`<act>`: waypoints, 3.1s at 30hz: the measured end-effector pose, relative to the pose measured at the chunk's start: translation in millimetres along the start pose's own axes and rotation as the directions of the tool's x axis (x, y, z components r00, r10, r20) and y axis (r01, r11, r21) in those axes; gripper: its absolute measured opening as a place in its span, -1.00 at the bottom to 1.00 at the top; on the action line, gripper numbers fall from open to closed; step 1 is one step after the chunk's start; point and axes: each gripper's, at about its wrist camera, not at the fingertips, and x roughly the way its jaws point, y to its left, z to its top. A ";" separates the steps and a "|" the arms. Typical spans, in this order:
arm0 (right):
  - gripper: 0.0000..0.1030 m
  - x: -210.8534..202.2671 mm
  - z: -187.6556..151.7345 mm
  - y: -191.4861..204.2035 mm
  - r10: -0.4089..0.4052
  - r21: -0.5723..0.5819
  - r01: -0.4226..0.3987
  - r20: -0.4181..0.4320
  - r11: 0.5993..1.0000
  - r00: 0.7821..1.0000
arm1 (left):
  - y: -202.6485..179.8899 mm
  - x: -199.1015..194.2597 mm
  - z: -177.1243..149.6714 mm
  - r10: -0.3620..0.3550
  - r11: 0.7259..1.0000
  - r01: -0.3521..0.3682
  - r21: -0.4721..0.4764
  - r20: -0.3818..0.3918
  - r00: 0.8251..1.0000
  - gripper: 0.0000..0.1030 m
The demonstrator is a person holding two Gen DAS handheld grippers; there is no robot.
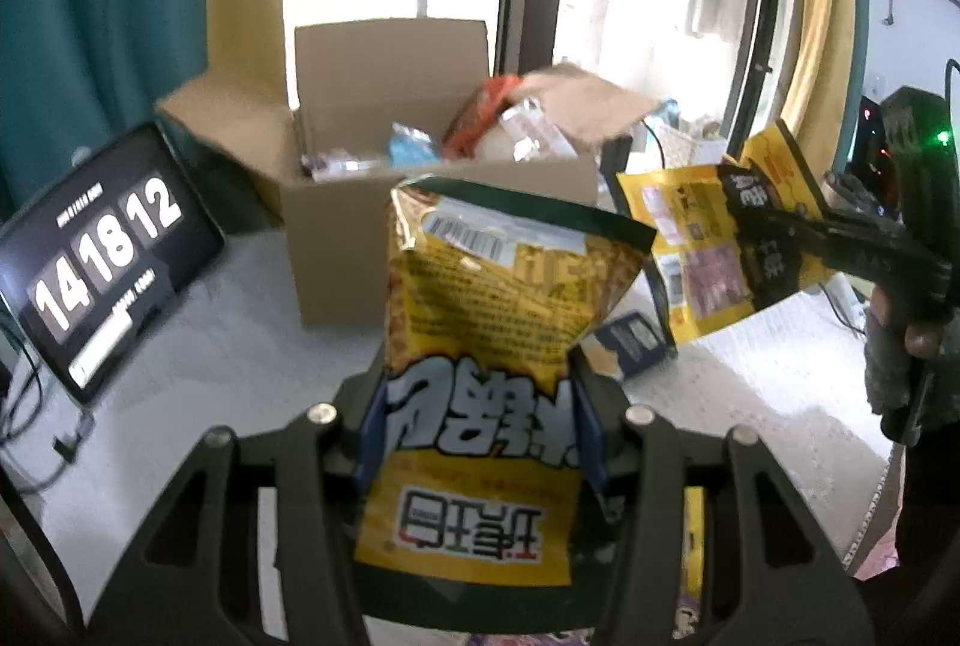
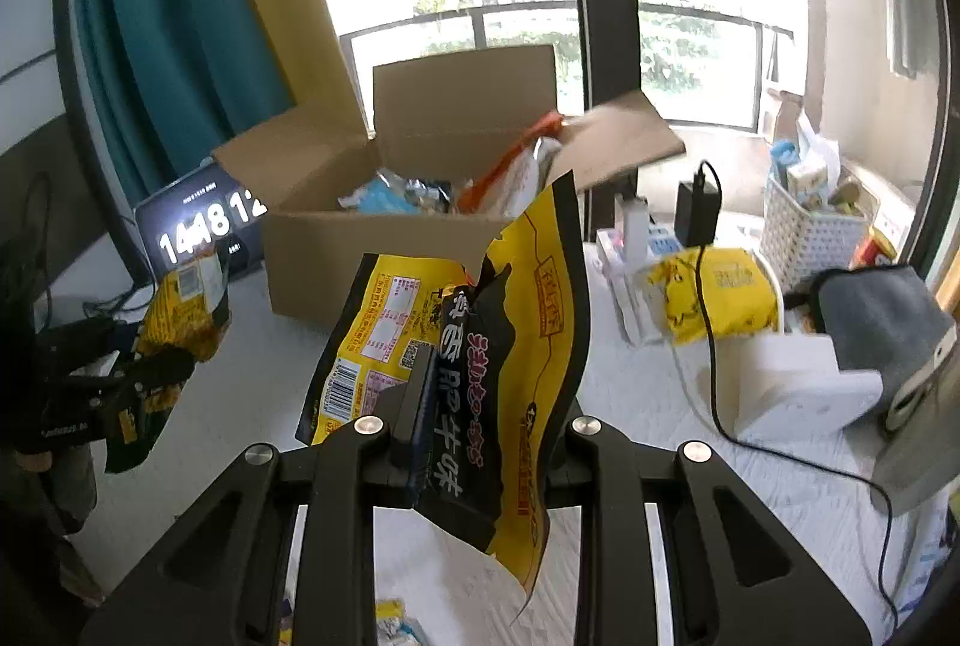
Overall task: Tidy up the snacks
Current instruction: 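Carry both yellow bags over the box and open both tools inside, then move the left tool to the purple bag while the right tool reaches the blue-white packet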
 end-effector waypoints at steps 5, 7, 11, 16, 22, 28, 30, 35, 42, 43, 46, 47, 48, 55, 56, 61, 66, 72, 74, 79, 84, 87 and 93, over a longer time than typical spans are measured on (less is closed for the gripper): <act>-0.47 -0.3 15.9 5.7 -0.005 -0.007 0.005 0.034 1.000 0.999 | 14.1 -2.0 24.4 0.015 1.000 -0.015 0.016 0.055 0.998 0.00; -0.47 1.1 23.7 7.7 -0.007 -0.005 0.007 0.046 1.000 0.999 | 20.7 -1.9 35.5 0.024 0.999 -0.026 0.021 0.084 0.996 0.00; -0.47 5.5 37.1 11.9 -0.017 -0.013 0.018 0.067 1.000 0.998 | 34.7 2.3 58.7 0.037 0.999 -0.041 0.027 0.131 0.991 0.00; -0.47 11.8 56.0 15.9 -0.025 -0.028 0.028 0.103 0.999 0.994 | 52.1 13.3 84.0 0.058 0.998 -0.059 0.001 0.175 0.983 0.00; -0.46 23.3 83.4 12.9 -0.029 -0.008 0.031 0.151 0.999 0.988 | 70.5 30.1 104.2 0.072 0.997 -0.064 -0.045 0.194 0.978 0.00; -0.46 44.4 113.9 9.1 -0.034 0.010 0.033 0.189 0.999 0.981 | 85.4 63.4 126.5 0.098 0.991 -0.078 -0.105 0.201 0.975 0.01; -0.46 54.2 125.7 7.4 -0.038 0.022 0.035 0.207 0.999 0.978 | 90.0 72.6 132.3 0.105 0.988 -0.079 -0.132 0.205 0.973 0.01; -0.46 77.3 150.3 6.5 -0.039 0.040 0.031 0.236 0.999 0.971 | 99.6 108.4 146.1 0.127 0.980 -0.096 -0.175 0.178 0.976 0.11; -0.46 124.2 181.0 5.3 -0.035 0.054 0.022 0.239 0.998 0.970 | 106.2 134.7 148.9 0.147 0.976 -0.128 -0.176 0.098 0.984 0.73; -0.46 130.5 183.9 6.0 -0.029 0.056 0.017 0.234 0.998 0.972 | 107.1 131.5 149.5 0.155 0.976 -0.135 -0.174 0.106 0.982 0.74; -0.46 154.0 192.0 6.6 -0.011 0.073 -0.005 0.214 0.997 0.977 | 111.8 122.4 152.1 0.164 0.972 -0.136 -0.193 0.133 0.977 0.76; -0.46 160.9 194.0 6.5 -0.003 0.081 -0.014 0.205 0.997 0.979 | 114.4 119.0 152.4 0.169 0.969 -0.138 -0.206 0.143 0.975 0.76; -0.46 170.3 196.6 6.5 0.009 0.094 -0.028 0.191 0.995 0.981 | 118.0 116.5 152.8 0.177 0.965 -0.142 -0.221 0.149 0.973 0.76; 0.51 201.6 201.6 18.3 0.016 0.085 -0.027 0.129 0.996 0.992 | 131.1 111.4 151.4 0.184 0.956 -0.142 -0.257 0.145 0.972 0.77; 0.51 198.1 199.5 21.9 0.021 0.068 -0.030 0.126 0.997 0.992 | 130.0 111.1 151.5 0.183 0.956 -0.142 -0.256 0.147 0.972 0.77; 0.51 173.5 187.1 28.7 0.003 0.017 -0.005 0.112 1.000 0.994 | 120.2 111.1 153.0 0.174 0.959 -0.135 -0.248 0.145 0.974 0.77; 0.51 141.5 165.3 30.2 -0.005 -0.005 0.006 0.098 1.000 0.995 | 103.2 96.3 157.3 0.153 0.969 -0.113 -0.218 0.175 0.973 0.77; 0.51 101.6 141.5 24.7 -0.007 0.009 0.007 0.096 1.000 0.995 | 75.2 79.3 149.0 0.126 0.979 -0.092 -0.181 0.192 0.973 0.77; 0.51 89.5 132.9 22.8 -0.007 0.011 0.006 0.097 1.000 0.995 | 64.5 73.8 142.9 0.112 0.982 -0.080 -0.171 0.189 0.976 0.77; 0.51 64.8 110.0 23.2 0.002 0.012 -0.003 0.085 1.000 0.996 | 37.6 54.3 130.4 0.086 0.991 -0.064 -0.121 0.183 0.979 0.77; 0.51 34.0 83.8 18.5 0.010 0.027 -0.012 0.076 1.000 0.997 | 10.5 35.0 109.9 0.060 0.997 -0.050 -0.062 0.168 0.984 0.77; 0.51 18.4 63.6 18.2 0.009 0.033 -0.011 0.067 0.999 0.998 | -3.4 22.9 90.9 0.053 0.998 -0.047 -0.043 0.151 0.987 0.77; 0.51 -4.4 23.5 21.8 0.016 0.037 -0.017 0.028 0.999 0.999 | -18.6 3.9 54.1 0.039 0.998 -0.034 -0.047 0.119 0.992 0.77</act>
